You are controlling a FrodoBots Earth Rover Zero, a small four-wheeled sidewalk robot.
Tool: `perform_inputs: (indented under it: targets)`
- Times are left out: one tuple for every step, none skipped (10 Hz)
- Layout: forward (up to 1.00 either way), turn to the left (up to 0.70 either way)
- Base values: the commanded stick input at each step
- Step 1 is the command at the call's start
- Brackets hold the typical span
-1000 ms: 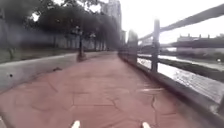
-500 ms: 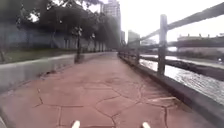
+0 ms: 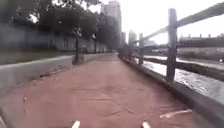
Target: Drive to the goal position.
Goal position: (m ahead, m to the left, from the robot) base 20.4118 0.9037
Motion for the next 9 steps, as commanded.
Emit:
perform_inputs:
  targets:
    - [0.7,0.0]
    - [0.7,0.0]
    - [0.7,0.0]
    - [0.7,0.0]
    - [0.7,0.0]
    - [0.7,0.0]
    - [0.7,0.0]
    - [0.7,0.0]
    - [0.7,0.0]
